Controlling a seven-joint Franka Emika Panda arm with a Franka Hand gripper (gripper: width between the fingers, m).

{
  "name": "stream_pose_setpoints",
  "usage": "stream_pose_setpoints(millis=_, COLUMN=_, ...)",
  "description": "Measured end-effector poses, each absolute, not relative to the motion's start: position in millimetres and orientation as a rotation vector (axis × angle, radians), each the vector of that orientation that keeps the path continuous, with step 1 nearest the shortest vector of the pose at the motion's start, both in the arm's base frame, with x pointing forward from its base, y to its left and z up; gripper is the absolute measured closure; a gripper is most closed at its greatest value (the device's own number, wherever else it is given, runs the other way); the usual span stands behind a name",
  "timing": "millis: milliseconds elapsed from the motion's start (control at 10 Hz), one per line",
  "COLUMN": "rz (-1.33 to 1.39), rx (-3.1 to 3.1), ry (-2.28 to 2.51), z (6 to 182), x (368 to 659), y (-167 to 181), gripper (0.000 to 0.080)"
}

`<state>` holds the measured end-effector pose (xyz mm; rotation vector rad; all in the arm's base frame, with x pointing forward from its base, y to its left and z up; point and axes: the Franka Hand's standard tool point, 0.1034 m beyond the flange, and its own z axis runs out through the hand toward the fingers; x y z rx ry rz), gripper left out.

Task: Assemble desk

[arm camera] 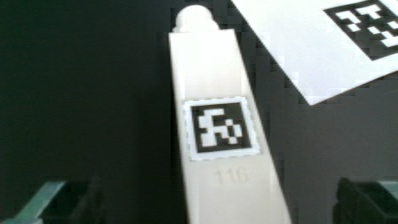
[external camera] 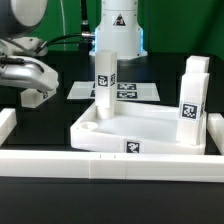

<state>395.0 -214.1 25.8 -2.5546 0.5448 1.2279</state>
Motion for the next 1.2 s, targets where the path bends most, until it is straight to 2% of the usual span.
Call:
stream_pose_setpoints(millis=200, rz=1.347, rx=-2.469, ry=0.535, z=22.2, x=394, y=-215, gripper=0.0150)
stream_pose_setpoints(millis=1000, rz=1.399, rx=-2.433, ry=0.530, z=15.9, x=388, y=-211, gripper=0.0150)
stream_pose_setpoints(millis=1200, rz=1.425, rx=-2.425, ry=0.530, z=8.8, x=389, y=-213, gripper=0.0150)
